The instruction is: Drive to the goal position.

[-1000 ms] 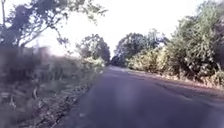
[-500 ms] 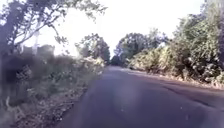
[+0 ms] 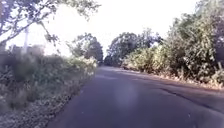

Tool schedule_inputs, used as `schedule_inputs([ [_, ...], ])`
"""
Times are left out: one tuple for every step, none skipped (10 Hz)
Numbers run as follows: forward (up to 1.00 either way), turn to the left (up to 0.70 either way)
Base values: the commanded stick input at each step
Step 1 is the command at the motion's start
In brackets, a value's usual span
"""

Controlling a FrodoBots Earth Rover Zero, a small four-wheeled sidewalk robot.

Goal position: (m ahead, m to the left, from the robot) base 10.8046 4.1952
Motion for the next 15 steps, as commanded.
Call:
schedule_inputs([
  [0.85,0.0],
  [0.85,0.0],
  [0.85,0.0],
  [0.85,0.0],
  [0.85,0.0],
  [0.85,0.0],
  [0.85,0.0],
  [0.85,0.0],
  [0.85,0.0],
  [0.85,0.0],
  [0.85,0.0],
  [0.85,0.0],
  [0.85,0.0],
  [0.85,0.0],
  [0.85,0.0],
])
